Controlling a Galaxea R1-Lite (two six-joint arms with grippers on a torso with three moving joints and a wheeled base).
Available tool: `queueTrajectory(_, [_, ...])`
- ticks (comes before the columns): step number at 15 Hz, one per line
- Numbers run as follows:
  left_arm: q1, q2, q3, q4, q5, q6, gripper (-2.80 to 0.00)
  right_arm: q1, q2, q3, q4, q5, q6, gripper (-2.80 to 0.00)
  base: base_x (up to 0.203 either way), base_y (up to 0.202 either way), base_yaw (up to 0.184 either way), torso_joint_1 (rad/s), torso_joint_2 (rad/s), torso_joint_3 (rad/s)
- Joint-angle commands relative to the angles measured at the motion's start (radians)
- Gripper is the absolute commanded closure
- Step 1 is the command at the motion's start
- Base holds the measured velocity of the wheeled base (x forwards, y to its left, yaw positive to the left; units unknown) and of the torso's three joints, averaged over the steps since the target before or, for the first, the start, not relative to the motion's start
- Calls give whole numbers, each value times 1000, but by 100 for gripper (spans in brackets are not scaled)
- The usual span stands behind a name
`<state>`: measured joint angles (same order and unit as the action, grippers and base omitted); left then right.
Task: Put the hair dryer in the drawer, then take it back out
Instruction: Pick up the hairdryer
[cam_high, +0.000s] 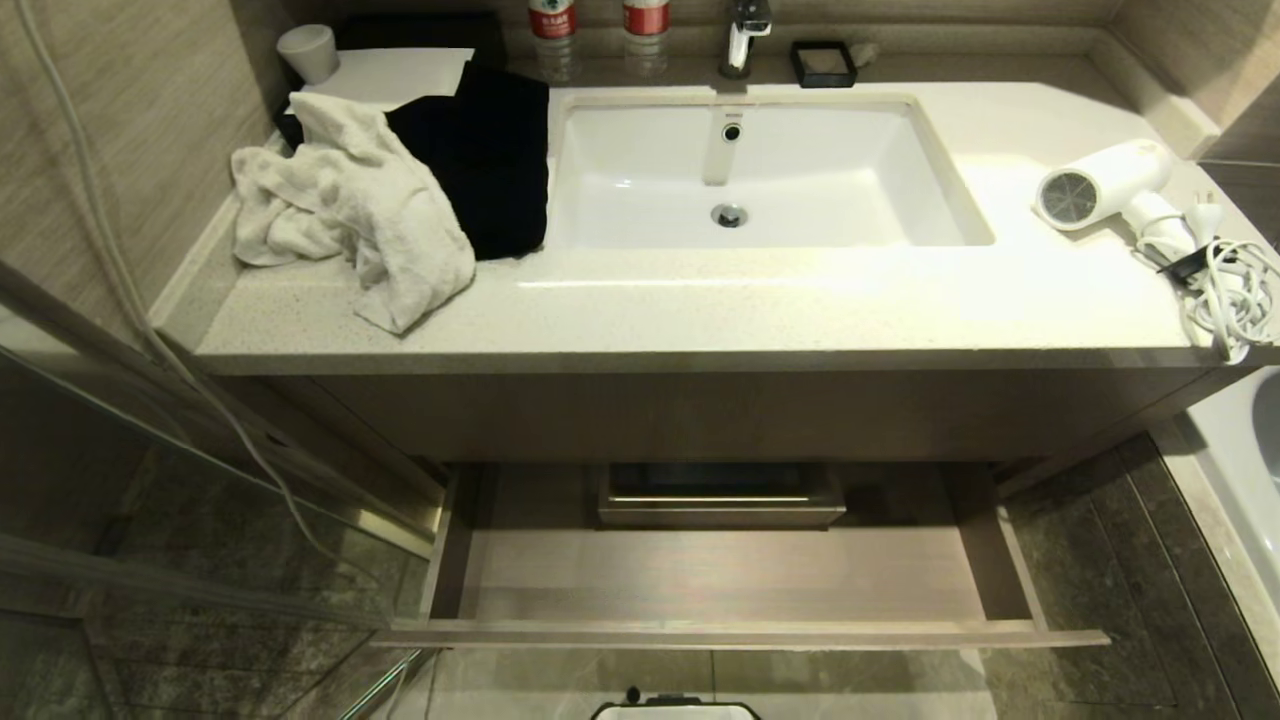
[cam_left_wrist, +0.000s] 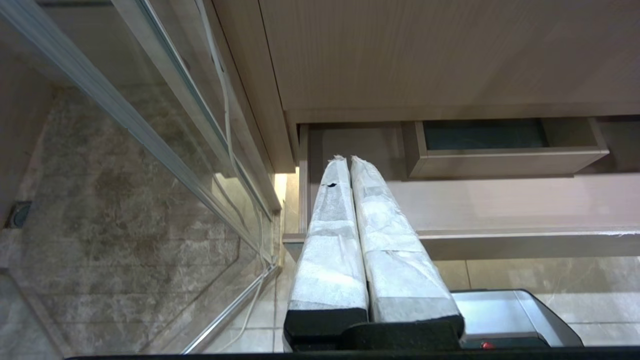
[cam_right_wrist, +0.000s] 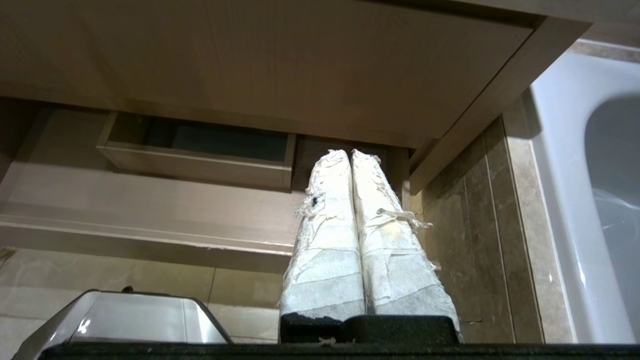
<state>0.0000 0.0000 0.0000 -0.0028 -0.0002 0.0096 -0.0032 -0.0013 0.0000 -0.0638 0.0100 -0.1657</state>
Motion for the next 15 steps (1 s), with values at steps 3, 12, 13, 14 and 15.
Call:
queueTrajectory(3, [0, -2, 0, 0, 0, -3, 0, 0, 0, 2, -1, 1, -1, 0, 0, 0, 0, 4, 3, -145])
queueTrajectory(12, [0, -2, 0, 1, 0, -8, 0, 0, 0, 2, -1, 1, -3, 0, 0, 0, 0, 0, 0, -10])
queueTrajectory(13, [0, 0, 0, 1, 0, -8, 0, 0, 0, 2, -1, 1, -5, 0, 0, 0, 0, 0, 0, 0])
queueTrajectory(14, [0, -2, 0, 1, 0, -8, 0, 0, 0, 2, -1, 1, -5, 0, 0, 0, 0, 0, 0, 0])
queueTrajectory(15, [0, -2, 0, 1, 0, -8, 0, 0, 0, 2, -1, 1, -5, 0, 0, 0, 0, 0, 0, 0])
